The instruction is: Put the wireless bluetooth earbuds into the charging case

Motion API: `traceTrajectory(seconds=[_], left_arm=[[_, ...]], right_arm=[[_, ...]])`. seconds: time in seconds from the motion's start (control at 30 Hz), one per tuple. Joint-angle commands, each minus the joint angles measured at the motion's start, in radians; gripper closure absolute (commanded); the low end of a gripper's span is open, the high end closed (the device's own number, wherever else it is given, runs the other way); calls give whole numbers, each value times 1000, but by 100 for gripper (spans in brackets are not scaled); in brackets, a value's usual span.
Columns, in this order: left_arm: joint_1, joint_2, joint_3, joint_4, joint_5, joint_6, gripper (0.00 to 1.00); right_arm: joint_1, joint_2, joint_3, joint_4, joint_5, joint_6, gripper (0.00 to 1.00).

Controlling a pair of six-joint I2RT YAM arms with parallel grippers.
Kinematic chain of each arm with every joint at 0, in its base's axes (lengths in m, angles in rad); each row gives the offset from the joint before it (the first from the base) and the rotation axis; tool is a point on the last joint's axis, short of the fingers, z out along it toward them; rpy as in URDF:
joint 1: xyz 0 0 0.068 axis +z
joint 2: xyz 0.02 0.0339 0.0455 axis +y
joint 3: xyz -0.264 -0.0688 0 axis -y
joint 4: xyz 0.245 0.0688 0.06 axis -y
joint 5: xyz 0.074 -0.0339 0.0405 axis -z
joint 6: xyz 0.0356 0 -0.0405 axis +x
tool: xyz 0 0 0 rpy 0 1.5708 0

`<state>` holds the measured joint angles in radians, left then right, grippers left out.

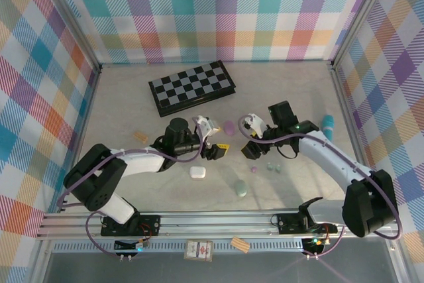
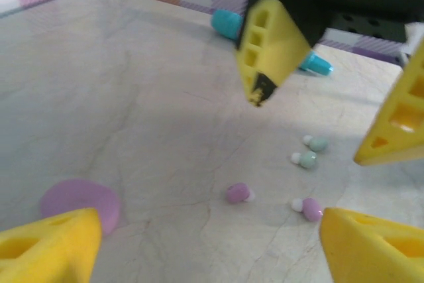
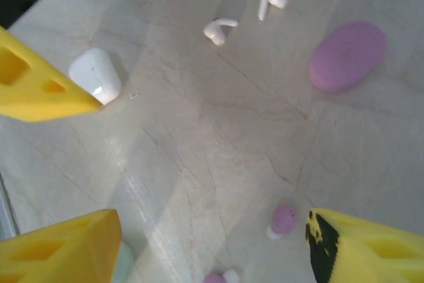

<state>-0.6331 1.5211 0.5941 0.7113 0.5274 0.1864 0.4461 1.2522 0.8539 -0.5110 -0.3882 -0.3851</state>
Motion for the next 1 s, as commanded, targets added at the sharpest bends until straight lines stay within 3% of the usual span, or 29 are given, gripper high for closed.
traceTrajectory(seconds=[0.0, 0.1, 0.37, 0.57, 0.77, 0.97], left_arm=[[25, -77, -32, 16, -76, -10, 7], [37, -128, -50, -32, -109, -4, 0], [90, -218, -80, -101, -169, -71, 0], [166, -273, -110, -102, -207, -170, 0], [177, -379, -107, -249, -225, -161, 0], [177, -561, -154, -423, -318, -180, 0]], right_arm=[[26, -80, -72, 140, 123, 235, 23], [51, -148, -158, 186, 132, 394, 20], [227, -238, -193, 98, 201, 512, 14], [456, -206, -248, 160, 381, 694, 14], [649, -100, -206, 110, 490, 560, 11], [674, -82, -110, 66, 330, 261, 11]])
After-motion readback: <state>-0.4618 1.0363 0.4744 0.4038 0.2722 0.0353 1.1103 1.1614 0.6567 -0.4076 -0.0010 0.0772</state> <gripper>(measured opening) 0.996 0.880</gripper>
